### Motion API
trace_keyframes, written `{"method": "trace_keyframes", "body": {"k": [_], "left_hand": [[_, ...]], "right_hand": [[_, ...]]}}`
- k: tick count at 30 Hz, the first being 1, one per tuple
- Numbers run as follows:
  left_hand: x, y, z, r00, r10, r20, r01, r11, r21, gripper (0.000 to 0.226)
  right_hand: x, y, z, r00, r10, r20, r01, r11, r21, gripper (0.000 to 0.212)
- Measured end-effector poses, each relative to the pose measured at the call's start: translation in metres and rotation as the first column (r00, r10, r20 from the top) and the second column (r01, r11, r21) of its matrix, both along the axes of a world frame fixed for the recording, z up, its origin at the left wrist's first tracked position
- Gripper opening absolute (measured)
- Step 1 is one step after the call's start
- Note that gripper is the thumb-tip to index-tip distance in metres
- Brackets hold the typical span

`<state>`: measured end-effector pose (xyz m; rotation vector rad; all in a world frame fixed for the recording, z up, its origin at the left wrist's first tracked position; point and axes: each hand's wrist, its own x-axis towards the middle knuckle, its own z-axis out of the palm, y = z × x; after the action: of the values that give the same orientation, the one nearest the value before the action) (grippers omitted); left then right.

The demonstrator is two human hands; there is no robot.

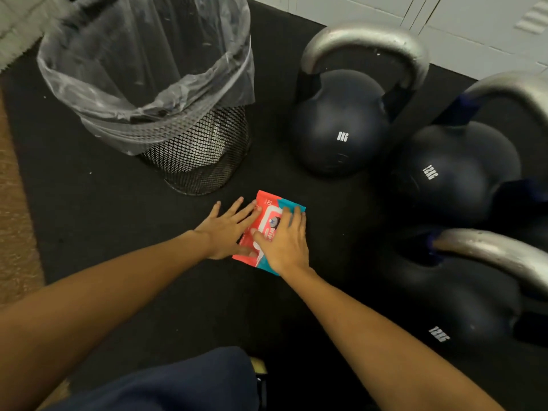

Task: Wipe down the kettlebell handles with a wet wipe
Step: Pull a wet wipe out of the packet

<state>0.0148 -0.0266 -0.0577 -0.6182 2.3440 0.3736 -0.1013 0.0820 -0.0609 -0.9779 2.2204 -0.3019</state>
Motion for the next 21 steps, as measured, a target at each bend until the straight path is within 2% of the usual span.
{"method": "trace_keyframes", "body": {"k": [5, 11, 15, 21], "left_hand": [[-0.001, 0.007, -0.001, 0.998, 0.054, 0.02, -0.054, 0.999, -0.003, 0.097], [0.001, 0.007, -0.002, 0.998, 0.059, 0.007, -0.059, 0.998, -0.033, 0.098], [-0.003, 0.009, 0.001, 0.999, 0.034, 0.039, -0.031, 0.996, -0.079, 0.095], [-0.007, 0.011, 0.003, 0.997, 0.05, 0.052, -0.046, 0.996, -0.082, 0.093]], "right_hand": [[0.006, -0.006, -0.006, 0.998, -0.062, -0.004, 0.062, 0.997, -0.034, 0.091], [0.003, -0.011, -0.007, 0.985, -0.052, -0.162, 0.043, 0.997, -0.059, 0.085], [0.001, -0.017, -0.003, 0.991, -0.066, -0.117, 0.06, 0.997, -0.056, 0.089], [-0.001, -0.016, -0.002, 0.997, -0.046, -0.054, 0.043, 0.998, -0.049, 0.082]]}}
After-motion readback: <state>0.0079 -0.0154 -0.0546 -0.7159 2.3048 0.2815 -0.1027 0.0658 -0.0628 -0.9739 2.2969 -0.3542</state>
